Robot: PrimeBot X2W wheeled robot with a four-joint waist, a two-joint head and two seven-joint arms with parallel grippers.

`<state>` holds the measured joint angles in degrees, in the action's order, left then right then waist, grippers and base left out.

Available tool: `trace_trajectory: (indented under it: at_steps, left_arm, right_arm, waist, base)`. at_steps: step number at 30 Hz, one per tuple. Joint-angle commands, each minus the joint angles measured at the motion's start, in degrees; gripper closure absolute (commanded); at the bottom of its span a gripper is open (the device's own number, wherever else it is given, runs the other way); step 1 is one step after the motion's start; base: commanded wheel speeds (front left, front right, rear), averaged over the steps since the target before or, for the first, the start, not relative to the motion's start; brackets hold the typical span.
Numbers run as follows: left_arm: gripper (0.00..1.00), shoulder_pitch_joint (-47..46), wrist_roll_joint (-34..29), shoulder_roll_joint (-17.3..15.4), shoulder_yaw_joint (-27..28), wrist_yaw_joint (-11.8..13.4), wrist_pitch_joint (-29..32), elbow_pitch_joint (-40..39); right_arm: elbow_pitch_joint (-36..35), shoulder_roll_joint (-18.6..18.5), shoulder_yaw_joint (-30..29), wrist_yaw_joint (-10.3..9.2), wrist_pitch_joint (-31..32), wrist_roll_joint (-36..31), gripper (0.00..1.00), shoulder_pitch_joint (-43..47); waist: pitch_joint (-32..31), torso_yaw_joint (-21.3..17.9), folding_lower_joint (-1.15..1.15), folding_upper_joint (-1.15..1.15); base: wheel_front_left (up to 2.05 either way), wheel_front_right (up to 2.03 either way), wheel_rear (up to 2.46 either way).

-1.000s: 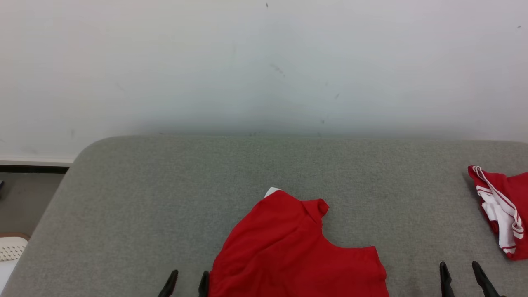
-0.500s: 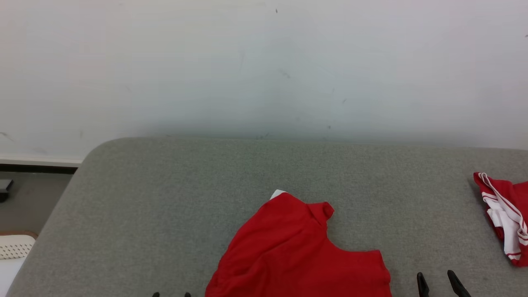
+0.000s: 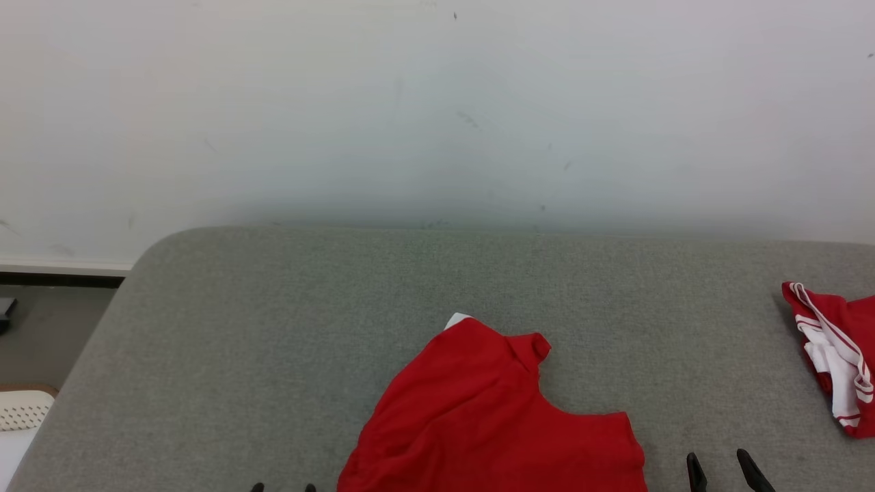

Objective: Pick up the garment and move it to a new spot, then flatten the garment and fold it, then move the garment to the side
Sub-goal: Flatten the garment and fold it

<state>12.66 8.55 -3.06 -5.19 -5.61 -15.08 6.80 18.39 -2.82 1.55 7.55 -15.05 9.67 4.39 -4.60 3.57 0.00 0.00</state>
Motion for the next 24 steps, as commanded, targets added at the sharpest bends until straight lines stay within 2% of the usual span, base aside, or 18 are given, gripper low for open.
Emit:
trace_trajectory:
  at_steps: [1,5,8,12,16,19,24]
  left_arm:
    - [0.0,-0.51,-0.41,-0.1,0.24,-0.23,-0.08,0.19]
    - [0.0,-0.45,-1.24,-0.07,-0.48,-0.84,-0.08,0.74]
    - [0.0,0.05,-1.66,-2.04,-1.39,-1.37,-0.08,1.63]
    - [0.0,0.58,-1.09,-6.53,-4.63,-1.84,-0.07,3.12]
    - [0.0,-1.12,1.97,-13.34,-12.69,-1.79,0.39,5.34]
    - [0.0,-3.17,4.65,-17.2,-17.73,-1.8,1.49,7.13]
    - [0.0,-7.07,7.74,-20.48,-24.08,-1.81,2.02,10.4]
  right_arm:
    - [0.08,-0.19,-0.13,-0.15,-0.12,0.32,0.0,-0.2]
    - [-0.39,-0.19,-0.33,-0.15,-0.12,0.12,0.0,0.17]
    - [-1.08,-0.18,-0.23,-0.15,-0.12,0.39,0.0,1.13]
    - [-0.48,-0.67,1.34,-0.15,0.17,-0.27,0.0,2.44]
    - [-0.21,-2.44,4.11,-0.15,3.17,1.3,0.0,3.05]
    - [0.14,-3.57,6.09,-0.15,6.03,2.93,0.0,3.35]
    - [0.39,-4.59,9.88,-0.15,9.57,5.96,0.0,3.9]
  waist:
    - [0.02,-0.06,0.0,0.0]
    - [-0.07,-0.07,0.0,0.0]
    - [-0.06,-0.04,0.0,0.0]
    - [0.2,-0.16,0.0,0.0]
    - [0.83,-0.22,0.0,0.0]
    - [1.31,-0.27,0.0,0.0]
    - [2.16,-0.53,0.0,0.0]
  base:
    - [0.0,0.0,0.0]
    - [0.0,0.0,0.0]
    - [0.0,0.0,0.0]
    - [0.0,0.0,0.0]
    - [0.0,0.0,0.0]
    - [0.0,0.0,0.0]
    - [0.0,0.0,0.0]
